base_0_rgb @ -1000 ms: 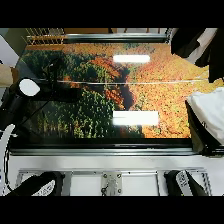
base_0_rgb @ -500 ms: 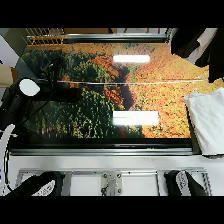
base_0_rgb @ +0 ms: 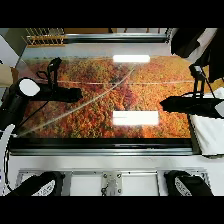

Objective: Fold the clothes and pants, and hang the long-sleeved shirts on hangers.

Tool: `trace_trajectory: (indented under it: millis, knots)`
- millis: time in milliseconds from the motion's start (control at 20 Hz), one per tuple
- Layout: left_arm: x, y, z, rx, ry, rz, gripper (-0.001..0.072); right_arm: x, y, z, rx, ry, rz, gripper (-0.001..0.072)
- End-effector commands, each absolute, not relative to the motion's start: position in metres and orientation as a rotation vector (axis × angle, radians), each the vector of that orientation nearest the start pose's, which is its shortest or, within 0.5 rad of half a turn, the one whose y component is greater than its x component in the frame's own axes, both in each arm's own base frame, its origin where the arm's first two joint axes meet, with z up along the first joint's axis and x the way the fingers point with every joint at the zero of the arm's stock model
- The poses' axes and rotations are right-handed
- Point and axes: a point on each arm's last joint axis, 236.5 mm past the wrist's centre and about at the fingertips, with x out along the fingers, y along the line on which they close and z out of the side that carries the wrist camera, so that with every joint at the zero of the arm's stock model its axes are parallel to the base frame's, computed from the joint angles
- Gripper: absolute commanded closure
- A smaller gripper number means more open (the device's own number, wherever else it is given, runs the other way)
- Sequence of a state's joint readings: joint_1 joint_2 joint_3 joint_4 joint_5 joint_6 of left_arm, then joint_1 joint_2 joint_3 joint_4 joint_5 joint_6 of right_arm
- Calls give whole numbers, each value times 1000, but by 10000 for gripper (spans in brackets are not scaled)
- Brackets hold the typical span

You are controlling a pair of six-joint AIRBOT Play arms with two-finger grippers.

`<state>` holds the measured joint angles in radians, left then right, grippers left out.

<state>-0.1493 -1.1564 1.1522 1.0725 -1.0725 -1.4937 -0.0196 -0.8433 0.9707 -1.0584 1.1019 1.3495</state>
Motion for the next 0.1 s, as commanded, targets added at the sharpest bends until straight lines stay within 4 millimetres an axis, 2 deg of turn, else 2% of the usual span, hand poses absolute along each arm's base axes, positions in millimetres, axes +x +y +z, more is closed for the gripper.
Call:
trace_trajectory:
  millis: [0, 50]
  knots:
    - [376, -157, 86, -303, 1069, -439, 700, 322, 120, 120, 202, 919, 461, 695]
    - [376, -157, 86, -303, 1069, -439, 700, 322, 120, 119, 202, 922, 462, 695]
